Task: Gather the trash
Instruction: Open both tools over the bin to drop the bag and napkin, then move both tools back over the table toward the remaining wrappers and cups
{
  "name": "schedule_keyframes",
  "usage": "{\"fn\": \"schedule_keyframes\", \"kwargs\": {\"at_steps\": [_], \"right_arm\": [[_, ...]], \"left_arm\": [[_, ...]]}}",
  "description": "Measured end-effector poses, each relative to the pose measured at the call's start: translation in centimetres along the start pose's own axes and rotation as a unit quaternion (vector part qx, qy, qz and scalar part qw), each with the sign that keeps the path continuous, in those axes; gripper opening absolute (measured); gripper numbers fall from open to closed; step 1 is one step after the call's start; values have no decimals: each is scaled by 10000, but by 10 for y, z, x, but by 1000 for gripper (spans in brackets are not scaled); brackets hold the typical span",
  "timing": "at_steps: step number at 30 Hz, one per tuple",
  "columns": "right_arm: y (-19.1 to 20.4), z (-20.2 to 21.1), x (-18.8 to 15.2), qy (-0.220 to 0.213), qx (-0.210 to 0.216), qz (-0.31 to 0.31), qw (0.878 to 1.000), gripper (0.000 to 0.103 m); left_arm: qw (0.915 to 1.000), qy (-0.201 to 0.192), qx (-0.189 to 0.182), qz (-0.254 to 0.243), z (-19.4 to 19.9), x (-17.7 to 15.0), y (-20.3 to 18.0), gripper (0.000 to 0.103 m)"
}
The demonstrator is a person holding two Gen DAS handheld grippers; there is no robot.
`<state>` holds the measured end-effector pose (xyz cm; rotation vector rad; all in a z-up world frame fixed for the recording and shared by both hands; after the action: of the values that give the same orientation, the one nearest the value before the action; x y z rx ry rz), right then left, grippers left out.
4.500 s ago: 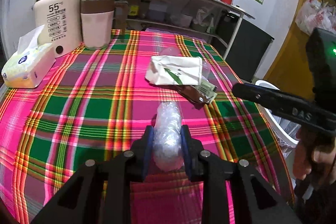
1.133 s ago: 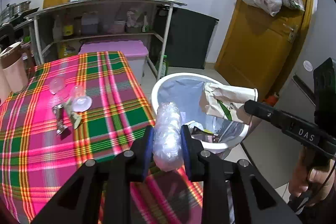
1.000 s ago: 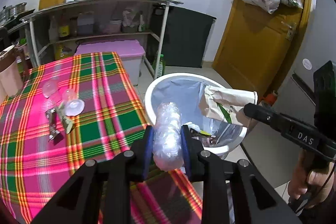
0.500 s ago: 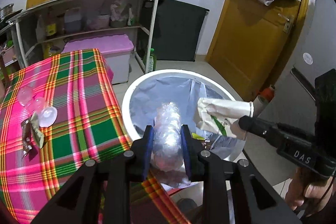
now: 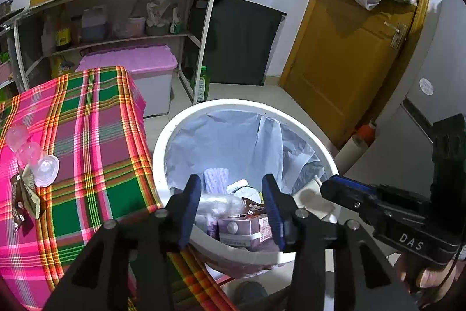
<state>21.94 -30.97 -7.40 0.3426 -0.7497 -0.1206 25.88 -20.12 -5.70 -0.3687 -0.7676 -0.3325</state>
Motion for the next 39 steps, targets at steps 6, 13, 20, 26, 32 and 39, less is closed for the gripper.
{"fn": "schedule_keyframes", "kwargs": {"at_steps": [6,13,20,26,32,39], "right_arm": [[5,7,1,-79,26,44,10000,19],[17,17,0,-137,26,188,9997,19],[43,26,-5,-190,152,427,9988,19],[67,28,-13,-171,266,670,9973,22],[89,30,-19,-163,368,869,9954,28],[107,28,-25,-123,459,1030,9935,28]], "left_arm": [[9999,-99,-52,44,11,1,0,45],[9998,-192,10,111,30,-4,6,45],[9993,-291,146,181,52,-13,16,45],[9983,-374,325,297,72,-23,31,45],[9971,-445,463,400,88,-33,46,45],[9957,-494,612,494,101,-42,59,45]]}}
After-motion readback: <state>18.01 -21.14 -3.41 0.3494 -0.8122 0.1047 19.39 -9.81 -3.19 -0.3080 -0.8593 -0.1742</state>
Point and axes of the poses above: each gripper's, at about its wrist camera, not at the fingertips, and z roughly against the way its jaws point, y to its left, x to its top, the point moved 10 cm from there along -z, roughly the way its jaws point, and after that the axes turned 2 degrees about -z, right-handed, at the moved point
